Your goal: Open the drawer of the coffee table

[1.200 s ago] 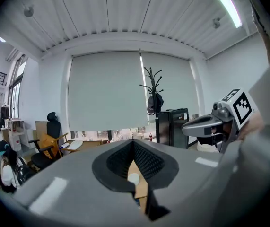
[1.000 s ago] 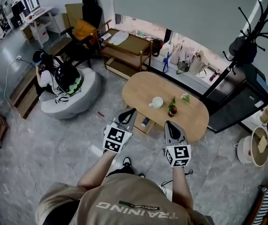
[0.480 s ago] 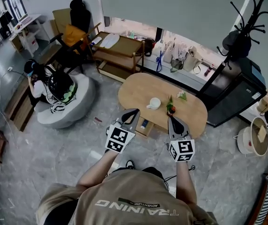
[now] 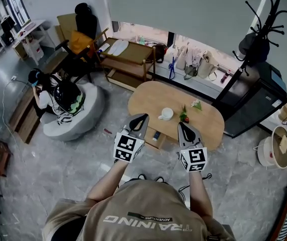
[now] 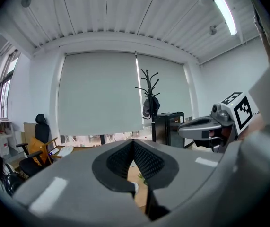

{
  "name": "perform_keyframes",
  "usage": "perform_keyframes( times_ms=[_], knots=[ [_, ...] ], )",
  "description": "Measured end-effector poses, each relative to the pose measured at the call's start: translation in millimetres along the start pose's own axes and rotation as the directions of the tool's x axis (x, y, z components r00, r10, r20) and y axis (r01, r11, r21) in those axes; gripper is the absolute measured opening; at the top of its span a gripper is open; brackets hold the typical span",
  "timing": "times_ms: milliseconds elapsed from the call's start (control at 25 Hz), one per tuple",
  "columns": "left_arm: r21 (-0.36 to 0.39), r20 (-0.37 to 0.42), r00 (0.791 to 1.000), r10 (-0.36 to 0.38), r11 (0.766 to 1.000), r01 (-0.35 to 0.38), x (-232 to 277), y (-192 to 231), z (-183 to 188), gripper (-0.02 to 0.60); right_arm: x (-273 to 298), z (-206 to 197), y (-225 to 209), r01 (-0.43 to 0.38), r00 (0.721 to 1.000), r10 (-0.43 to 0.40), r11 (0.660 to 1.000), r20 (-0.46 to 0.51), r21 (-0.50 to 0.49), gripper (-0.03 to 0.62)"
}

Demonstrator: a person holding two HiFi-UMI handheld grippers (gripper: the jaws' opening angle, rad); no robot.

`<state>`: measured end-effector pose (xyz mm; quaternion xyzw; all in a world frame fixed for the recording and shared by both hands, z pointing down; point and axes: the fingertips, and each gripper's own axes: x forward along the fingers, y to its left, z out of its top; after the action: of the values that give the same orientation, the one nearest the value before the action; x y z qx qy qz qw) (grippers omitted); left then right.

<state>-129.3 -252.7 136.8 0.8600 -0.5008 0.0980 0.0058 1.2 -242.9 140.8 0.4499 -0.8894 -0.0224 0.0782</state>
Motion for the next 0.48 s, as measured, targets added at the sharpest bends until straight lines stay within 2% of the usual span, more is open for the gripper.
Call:
perform_keyframes(
  times_ms=[280,480],
  knots=[
    [0.003,0.001,0.998,0.061,0.998,-0.061,3,17,6,0.006,13,10,-17,-0.016,0.999,0.016,1.0,0.032,0.004,0.005],
    [-0.002,-0.006,0.996,0.093,0.996,-0.093,-4,36,5,0.006,15,18,-22,0.005,0.999,-0.006,1.0,0.048,0.01,0.005]
  ],
)
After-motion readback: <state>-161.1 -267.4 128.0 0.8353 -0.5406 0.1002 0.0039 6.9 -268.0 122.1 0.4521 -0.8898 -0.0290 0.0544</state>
